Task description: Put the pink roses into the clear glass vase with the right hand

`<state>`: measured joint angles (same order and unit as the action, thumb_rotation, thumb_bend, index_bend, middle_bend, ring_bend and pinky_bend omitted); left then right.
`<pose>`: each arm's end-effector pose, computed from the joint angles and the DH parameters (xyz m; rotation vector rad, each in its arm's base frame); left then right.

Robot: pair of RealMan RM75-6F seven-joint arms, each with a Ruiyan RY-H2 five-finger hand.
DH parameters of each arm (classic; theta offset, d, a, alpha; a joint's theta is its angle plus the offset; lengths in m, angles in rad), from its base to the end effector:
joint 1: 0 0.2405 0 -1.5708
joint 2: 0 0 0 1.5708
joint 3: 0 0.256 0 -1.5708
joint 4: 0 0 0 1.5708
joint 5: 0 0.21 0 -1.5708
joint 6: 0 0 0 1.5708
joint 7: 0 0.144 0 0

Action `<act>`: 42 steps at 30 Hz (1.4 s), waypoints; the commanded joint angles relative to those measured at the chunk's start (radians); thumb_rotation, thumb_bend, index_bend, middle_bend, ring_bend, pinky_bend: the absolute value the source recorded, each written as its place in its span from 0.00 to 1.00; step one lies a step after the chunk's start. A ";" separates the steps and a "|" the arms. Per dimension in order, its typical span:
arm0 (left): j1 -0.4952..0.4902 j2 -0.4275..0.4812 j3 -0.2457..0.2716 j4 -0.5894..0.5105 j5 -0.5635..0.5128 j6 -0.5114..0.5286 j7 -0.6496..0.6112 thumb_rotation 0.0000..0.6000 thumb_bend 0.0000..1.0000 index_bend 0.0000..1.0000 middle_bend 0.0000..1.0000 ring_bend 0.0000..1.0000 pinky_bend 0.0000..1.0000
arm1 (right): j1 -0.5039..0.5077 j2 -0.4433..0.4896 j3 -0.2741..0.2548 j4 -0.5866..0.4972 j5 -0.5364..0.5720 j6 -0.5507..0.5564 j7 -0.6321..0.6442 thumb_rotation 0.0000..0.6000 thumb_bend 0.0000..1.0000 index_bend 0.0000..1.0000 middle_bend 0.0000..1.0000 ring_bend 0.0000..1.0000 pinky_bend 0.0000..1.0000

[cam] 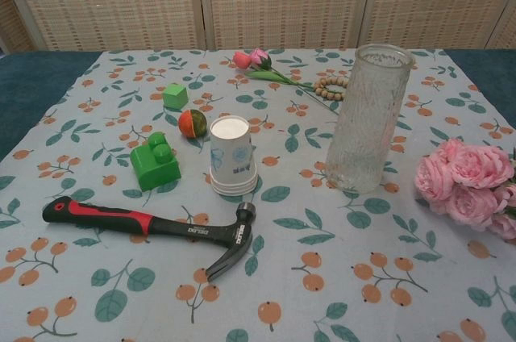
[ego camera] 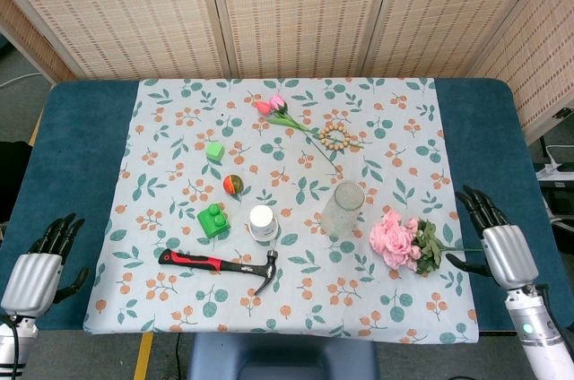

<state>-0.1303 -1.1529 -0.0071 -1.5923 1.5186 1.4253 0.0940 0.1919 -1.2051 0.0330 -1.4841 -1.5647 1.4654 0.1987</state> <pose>-0.3081 0.1855 0.1352 -1.5125 -0.8762 -0.8254 -0.3017 -0.2119 0.1345 1.4660 -0.9650 1.1061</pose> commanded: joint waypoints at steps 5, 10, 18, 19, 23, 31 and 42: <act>0.002 0.002 0.001 -0.006 0.004 0.007 0.005 1.00 0.37 0.01 0.02 0.05 0.29 | 0.004 0.008 -0.010 -0.005 -0.007 -0.026 0.000 1.00 0.04 0.05 0.00 0.00 0.22; 0.002 0.003 -0.001 0.000 0.004 0.007 -0.008 1.00 0.37 0.01 0.02 0.05 0.29 | 0.001 -0.017 0.004 0.013 0.018 -0.030 -0.085 1.00 0.04 0.07 0.26 0.18 0.40; 0.013 0.017 -0.005 -0.013 0.001 0.029 -0.025 1.00 0.37 0.01 0.02 0.05 0.29 | 0.066 -0.007 0.004 -0.016 0.150 -0.258 -0.271 1.00 0.00 0.02 0.36 0.25 0.58; 0.013 0.018 -0.005 -0.014 0.002 0.029 -0.026 1.00 0.37 0.01 0.02 0.05 0.29 | 0.080 0.004 0.006 -0.035 0.181 -0.303 -0.290 1.00 0.00 0.03 0.41 0.36 0.62; 0.010 0.016 -0.004 -0.012 -0.005 0.016 -0.019 1.00 0.37 0.01 0.02 0.05 0.29 | 0.129 0.048 0.011 -0.097 0.265 -0.424 -0.371 1.00 0.00 0.07 0.68 0.70 0.88; 0.012 0.016 -0.003 -0.017 0.004 0.024 -0.019 1.00 0.37 0.01 0.02 0.05 0.29 | 0.214 0.093 0.026 -0.192 0.397 -0.589 -0.430 1.00 0.00 0.00 0.75 0.78 0.96; 0.013 0.019 -0.006 -0.014 0.004 0.029 -0.031 1.00 0.37 0.01 0.02 0.05 0.29 | 0.304 0.009 0.033 -0.124 0.541 -0.709 -0.453 1.00 0.00 0.00 0.83 0.86 1.00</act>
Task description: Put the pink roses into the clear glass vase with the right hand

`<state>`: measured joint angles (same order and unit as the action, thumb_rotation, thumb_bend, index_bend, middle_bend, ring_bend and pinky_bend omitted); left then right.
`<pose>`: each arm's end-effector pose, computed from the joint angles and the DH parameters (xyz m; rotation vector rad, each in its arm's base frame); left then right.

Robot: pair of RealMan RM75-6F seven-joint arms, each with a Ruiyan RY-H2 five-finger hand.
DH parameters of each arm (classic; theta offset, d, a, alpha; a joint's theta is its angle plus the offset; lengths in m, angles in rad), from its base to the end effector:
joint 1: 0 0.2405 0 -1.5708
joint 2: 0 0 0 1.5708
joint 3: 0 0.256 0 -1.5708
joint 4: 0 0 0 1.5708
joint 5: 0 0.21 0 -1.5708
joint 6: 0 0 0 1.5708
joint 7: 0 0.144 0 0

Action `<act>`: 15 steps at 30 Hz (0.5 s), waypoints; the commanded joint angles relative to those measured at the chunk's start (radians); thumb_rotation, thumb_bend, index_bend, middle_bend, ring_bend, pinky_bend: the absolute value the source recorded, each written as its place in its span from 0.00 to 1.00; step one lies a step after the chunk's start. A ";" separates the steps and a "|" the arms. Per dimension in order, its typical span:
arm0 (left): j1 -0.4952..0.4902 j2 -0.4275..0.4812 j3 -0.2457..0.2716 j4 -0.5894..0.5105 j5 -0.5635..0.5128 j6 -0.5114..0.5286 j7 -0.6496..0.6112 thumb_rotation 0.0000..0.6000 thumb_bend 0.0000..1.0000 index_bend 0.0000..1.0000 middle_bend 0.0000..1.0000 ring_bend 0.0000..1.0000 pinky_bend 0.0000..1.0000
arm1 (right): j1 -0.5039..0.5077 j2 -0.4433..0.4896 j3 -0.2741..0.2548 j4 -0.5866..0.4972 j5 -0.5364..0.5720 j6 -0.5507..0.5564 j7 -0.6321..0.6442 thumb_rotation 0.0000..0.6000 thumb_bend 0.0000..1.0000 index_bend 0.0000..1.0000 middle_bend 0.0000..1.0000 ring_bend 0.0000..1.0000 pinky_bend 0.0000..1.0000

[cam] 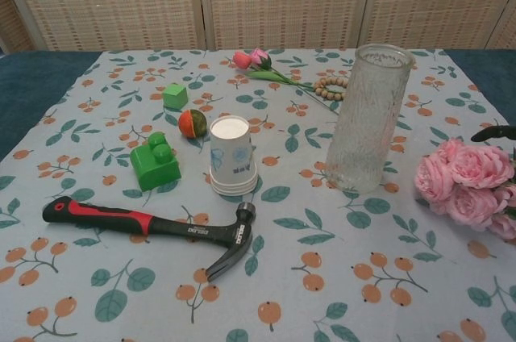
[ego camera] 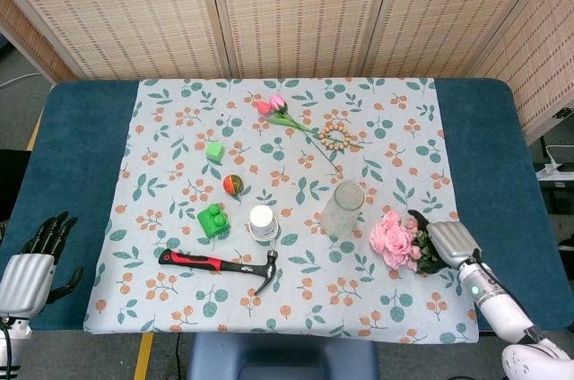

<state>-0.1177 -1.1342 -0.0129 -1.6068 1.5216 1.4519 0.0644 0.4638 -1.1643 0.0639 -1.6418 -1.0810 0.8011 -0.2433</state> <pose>-0.3069 0.1830 0.1441 -1.4798 -0.8811 -0.8571 -0.2908 -0.2696 0.0708 1.7562 -1.2251 0.4859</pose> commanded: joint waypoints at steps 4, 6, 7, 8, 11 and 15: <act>0.002 0.002 -0.001 0.002 0.000 0.004 -0.007 1.00 0.37 0.01 0.02 0.05 0.29 | 0.074 -0.077 -0.005 0.092 0.149 -0.087 -0.044 1.00 0.00 0.03 0.84 0.87 1.00; 0.002 0.002 -0.002 0.002 -0.002 0.003 -0.009 1.00 0.37 0.01 0.02 0.05 0.29 | 0.091 -0.098 -0.009 0.118 0.183 -0.097 -0.060 1.00 0.00 0.07 0.85 0.88 1.00; 0.002 0.002 -0.002 0.003 -0.002 0.002 -0.010 1.00 0.37 0.01 0.02 0.05 0.29 | 0.101 -0.111 -0.012 0.135 0.202 -0.103 -0.068 1.00 0.00 0.10 0.86 0.89 1.00; 0.001 0.002 -0.002 0.003 -0.002 0.002 -0.010 1.00 0.37 0.01 0.02 0.05 0.29 | 0.107 -0.120 -0.012 0.146 0.211 -0.105 -0.068 1.00 0.00 0.15 0.87 0.90 1.00; 0.001 0.002 -0.002 0.004 -0.001 0.002 -0.012 1.00 0.37 0.01 0.02 0.05 0.29 | 0.111 -0.145 0.003 0.171 0.220 -0.118 -0.022 1.00 0.00 0.38 0.90 0.94 1.00; 0.002 0.002 -0.003 0.005 -0.001 0.002 -0.014 1.00 0.37 0.01 0.02 0.05 0.29 | 0.087 -0.155 0.025 0.183 0.154 -0.103 0.077 1.00 0.24 0.70 0.95 0.98 1.00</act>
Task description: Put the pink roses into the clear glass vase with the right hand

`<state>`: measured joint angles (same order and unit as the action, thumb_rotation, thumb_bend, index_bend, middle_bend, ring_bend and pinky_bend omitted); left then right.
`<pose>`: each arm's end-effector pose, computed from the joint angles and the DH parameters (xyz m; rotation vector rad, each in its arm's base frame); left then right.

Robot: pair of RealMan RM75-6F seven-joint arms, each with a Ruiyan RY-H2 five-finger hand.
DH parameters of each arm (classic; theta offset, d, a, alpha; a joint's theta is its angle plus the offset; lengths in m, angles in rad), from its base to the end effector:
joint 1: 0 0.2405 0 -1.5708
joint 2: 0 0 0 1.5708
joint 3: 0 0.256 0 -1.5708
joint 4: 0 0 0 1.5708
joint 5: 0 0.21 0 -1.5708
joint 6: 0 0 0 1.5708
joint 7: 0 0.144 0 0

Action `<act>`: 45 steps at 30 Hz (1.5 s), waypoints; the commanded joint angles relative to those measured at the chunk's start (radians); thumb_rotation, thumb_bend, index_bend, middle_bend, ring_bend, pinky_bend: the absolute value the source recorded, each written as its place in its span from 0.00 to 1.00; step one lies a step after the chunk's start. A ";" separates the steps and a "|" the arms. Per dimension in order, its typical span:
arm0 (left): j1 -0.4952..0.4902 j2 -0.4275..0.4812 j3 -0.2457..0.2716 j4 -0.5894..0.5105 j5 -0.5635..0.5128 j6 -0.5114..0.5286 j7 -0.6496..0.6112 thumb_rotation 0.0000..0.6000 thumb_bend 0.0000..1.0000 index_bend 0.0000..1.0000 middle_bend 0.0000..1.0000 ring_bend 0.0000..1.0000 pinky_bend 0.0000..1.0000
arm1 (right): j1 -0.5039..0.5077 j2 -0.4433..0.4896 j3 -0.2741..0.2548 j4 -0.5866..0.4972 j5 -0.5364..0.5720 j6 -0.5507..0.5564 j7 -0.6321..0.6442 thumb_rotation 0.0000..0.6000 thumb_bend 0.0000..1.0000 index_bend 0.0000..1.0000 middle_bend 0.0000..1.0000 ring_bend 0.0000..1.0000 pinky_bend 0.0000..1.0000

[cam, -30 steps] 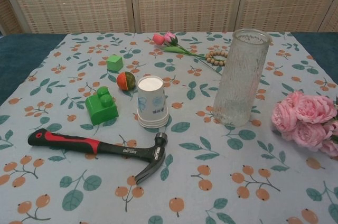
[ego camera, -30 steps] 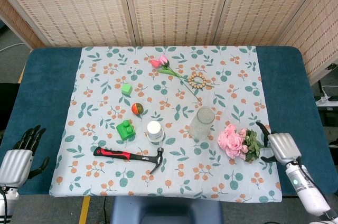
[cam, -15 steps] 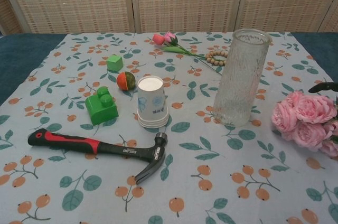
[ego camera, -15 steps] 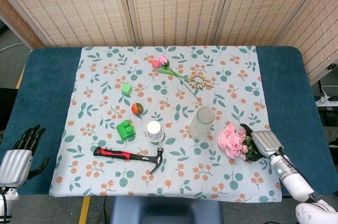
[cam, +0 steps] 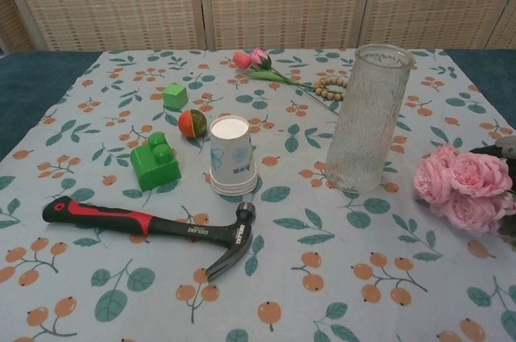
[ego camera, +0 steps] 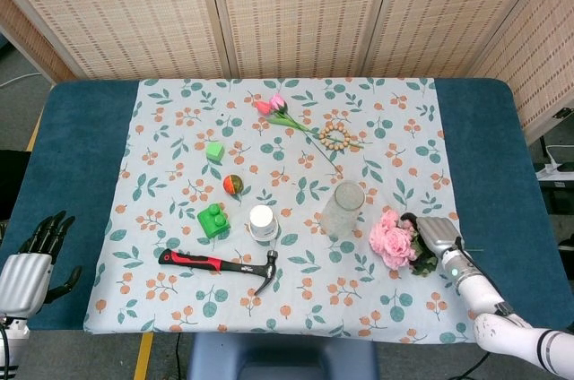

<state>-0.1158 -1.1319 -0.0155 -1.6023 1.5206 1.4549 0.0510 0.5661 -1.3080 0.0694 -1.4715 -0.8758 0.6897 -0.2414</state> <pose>-0.3081 0.1832 0.1461 -1.4716 -0.8843 -0.8636 -0.3004 -0.2999 0.0330 1.6900 -1.3706 0.4305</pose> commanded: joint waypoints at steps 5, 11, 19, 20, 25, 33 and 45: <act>-0.001 0.000 0.001 -0.001 0.001 -0.002 0.000 1.00 0.37 0.01 0.02 0.05 0.29 | -0.068 0.015 0.037 -0.017 -0.187 0.114 0.179 1.00 0.41 0.83 0.97 0.99 1.00; -0.002 -0.001 0.002 -0.002 0.004 -0.004 0.005 1.00 0.37 0.01 0.02 0.05 0.29 | -0.145 0.092 0.042 -0.118 -0.309 0.312 0.206 1.00 0.43 0.84 0.97 0.99 1.00; -0.004 -0.003 0.005 -0.006 0.009 -0.007 0.014 1.00 0.37 0.01 0.02 0.05 0.29 | -0.211 0.186 0.094 -0.295 -0.514 0.558 0.355 1.00 0.45 0.85 0.97 0.99 1.00; -0.004 -0.004 0.006 -0.006 0.009 -0.007 0.016 1.00 0.37 0.01 0.02 0.05 0.29 | -0.212 0.194 0.102 -0.312 -0.540 0.578 0.382 1.00 0.45 0.85 0.97 0.99 1.00; -0.005 -0.005 0.006 -0.007 0.010 -0.009 0.017 1.00 0.37 0.01 0.02 0.05 0.29 | -0.170 0.260 0.148 -0.433 -0.590 0.552 0.562 1.00 0.49 0.86 0.97 0.99 1.00; -0.004 -0.004 0.006 -0.007 0.010 -0.008 0.014 1.00 0.37 0.01 0.02 0.05 0.29 | -0.057 0.324 0.227 -0.554 -0.543 0.425 0.637 1.00 0.55 0.86 0.97 0.99 1.00; -0.004 -0.003 0.005 -0.006 0.009 -0.007 0.009 1.00 0.37 0.01 0.02 0.05 0.29 | 0.060 0.278 0.312 -0.642 -0.358 0.378 0.481 1.00 0.58 0.87 0.97 0.99 1.00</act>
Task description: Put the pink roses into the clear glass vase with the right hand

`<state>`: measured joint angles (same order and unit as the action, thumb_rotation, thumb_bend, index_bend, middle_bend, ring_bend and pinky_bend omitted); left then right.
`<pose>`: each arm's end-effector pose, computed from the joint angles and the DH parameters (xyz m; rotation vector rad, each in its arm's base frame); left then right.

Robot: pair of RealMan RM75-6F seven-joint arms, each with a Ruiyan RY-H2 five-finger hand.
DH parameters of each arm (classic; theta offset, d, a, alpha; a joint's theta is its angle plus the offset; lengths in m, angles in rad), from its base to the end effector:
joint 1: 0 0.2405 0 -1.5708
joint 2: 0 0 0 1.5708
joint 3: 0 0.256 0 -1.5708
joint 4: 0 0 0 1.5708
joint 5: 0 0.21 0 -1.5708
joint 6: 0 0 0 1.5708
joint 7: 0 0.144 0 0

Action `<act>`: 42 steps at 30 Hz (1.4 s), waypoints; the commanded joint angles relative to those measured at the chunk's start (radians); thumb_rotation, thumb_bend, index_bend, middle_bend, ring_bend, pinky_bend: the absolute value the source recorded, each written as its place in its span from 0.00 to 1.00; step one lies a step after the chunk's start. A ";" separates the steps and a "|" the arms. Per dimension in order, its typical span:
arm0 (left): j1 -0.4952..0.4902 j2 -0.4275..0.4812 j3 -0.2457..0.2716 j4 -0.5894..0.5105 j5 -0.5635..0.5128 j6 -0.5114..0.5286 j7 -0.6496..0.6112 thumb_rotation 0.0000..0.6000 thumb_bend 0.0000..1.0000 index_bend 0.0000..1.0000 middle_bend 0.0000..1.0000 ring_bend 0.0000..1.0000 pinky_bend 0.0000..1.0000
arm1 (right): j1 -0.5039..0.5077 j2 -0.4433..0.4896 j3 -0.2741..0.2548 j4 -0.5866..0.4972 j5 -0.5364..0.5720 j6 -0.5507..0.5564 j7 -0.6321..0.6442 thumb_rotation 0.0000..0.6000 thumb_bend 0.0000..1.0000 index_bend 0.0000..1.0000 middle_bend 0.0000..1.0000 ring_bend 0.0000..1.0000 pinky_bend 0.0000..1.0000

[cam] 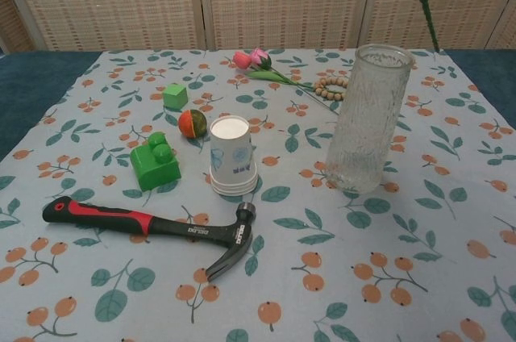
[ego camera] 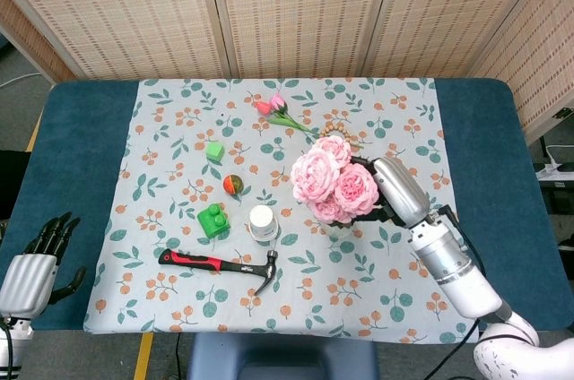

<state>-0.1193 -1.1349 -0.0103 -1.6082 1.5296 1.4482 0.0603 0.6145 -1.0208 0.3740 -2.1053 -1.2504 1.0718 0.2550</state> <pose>-0.3056 0.1828 0.1424 -1.4896 -0.8859 -0.8628 -0.0687 -0.3016 0.1488 1.6311 -1.3379 1.6322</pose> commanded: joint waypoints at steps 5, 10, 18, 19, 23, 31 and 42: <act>0.001 0.001 0.001 -0.001 0.004 0.003 0.001 1.00 0.37 0.01 0.02 0.05 0.29 | 0.066 -0.054 0.030 0.020 0.084 -0.050 0.000 1.00 0.58 0.87 0.97 0.99 1.00; 0.001 0.001 -0.001 0.001 -0.003 0.000 0.000 1.00 0.37 0.01 0.02 0.05 0.29 | 0.083 -0.072 0.028 0.063 0.086 -0.076 0.031 1.00 0.58 0.87 0.97 0.99 1.00; 0.001 0.000 -0.001 0.001 -0.006 -0.002 0.002 1.00 0.37 0.01 0.02 0.05 0.29 | 0.087 -0.082 0.023 0.117 0.064 -0.105 0.107 1.00 0.58 0.87 0.97 0.99 1.00; 0.001 0.000 -0.001 0.001 -0.007 -0.002 0.002 1.00 0.37 0.01 0.02 0.05 0.29 | 0.085 -0.081 0.021 0.123 0.059 -0.108 0.122 1.00 0.58 0.87 0.97 0.99 1.00; 0.001 0.000 -0.001 0.001 -0.004 -0.001 0.004 1.00 0.37 0.01 0.02 0.05 0.29 | 0.071 -0.075 0.010 0.147 0.035 -0.118 0.180 1.00 0.58 0.87 0.97 0.99 1.00; 0.001 0.000 0.000 -0.001 -0.002 0.000 0.009 1.00 0.37 0.01 0.02 0.05 0.29 | 0.052 -0.097 -0.024 0.294 -0.060 -0.166 0.416 1.00 0.58 0.87 0.97 0.99 1.00; 0.000 -0.003 -0.002 0.002 -0.008 -0.004 0.012 1.00 0.37 0.01 0.02 0.05 0.29 | 0.078 -0.204 -0.092 0.570 -0.223 -0.176 0.759 1.00 0.58 0.87 0.97 0.99 1.00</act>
<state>-0.1196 -1.1375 -0.0122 -1.6057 1.5217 1.4443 0.0726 0.6839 -1.1907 0.3068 -1.5905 -1.4344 0.8957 0.9639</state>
